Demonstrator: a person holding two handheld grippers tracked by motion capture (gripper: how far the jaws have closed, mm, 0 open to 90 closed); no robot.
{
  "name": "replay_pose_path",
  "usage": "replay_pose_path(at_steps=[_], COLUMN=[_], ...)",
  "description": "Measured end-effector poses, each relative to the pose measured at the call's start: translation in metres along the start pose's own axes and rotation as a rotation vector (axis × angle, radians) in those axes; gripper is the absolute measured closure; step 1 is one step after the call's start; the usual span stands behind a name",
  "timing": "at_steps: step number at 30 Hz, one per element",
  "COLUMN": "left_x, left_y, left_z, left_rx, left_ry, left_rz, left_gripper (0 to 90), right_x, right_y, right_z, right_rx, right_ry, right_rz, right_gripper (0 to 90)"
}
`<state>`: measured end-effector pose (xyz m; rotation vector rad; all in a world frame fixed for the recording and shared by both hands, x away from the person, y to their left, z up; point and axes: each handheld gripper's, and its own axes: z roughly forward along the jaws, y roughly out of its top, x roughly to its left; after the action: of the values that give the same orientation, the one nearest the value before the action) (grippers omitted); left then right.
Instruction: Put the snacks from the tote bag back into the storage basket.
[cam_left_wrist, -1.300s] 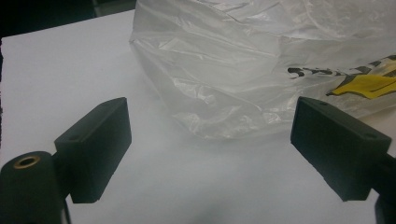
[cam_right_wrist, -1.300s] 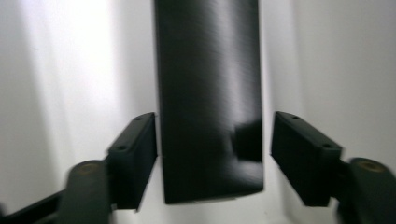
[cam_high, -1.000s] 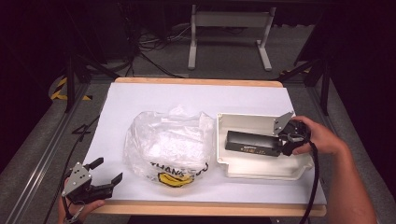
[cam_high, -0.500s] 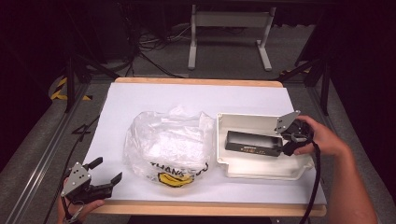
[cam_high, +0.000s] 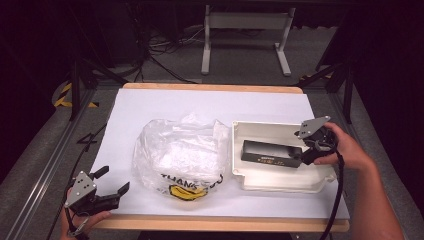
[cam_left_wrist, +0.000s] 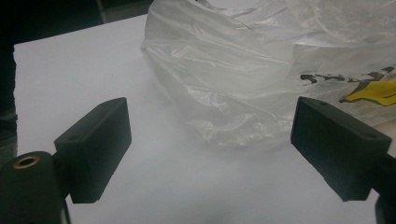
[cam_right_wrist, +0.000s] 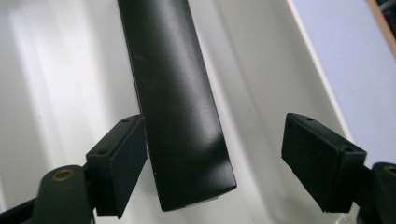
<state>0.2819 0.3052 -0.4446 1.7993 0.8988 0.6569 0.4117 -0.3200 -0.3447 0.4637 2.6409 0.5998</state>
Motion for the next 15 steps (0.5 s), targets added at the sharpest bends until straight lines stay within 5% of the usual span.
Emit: replay_pose_path(at_steps=[15], left_x=[0.006], left_y=[0.004], left_z=[0.006], left_rx=[-0.006], left_ry=[-0.011], left_rz=[-0.001], left_gripper=[13.3], right_x=[0.009], right_y=[0.006], right_z=[-0.013], right_rx=[-0.059], right_ry=[-0.126], right_rz=[0.099], right_gripper=[18.4])
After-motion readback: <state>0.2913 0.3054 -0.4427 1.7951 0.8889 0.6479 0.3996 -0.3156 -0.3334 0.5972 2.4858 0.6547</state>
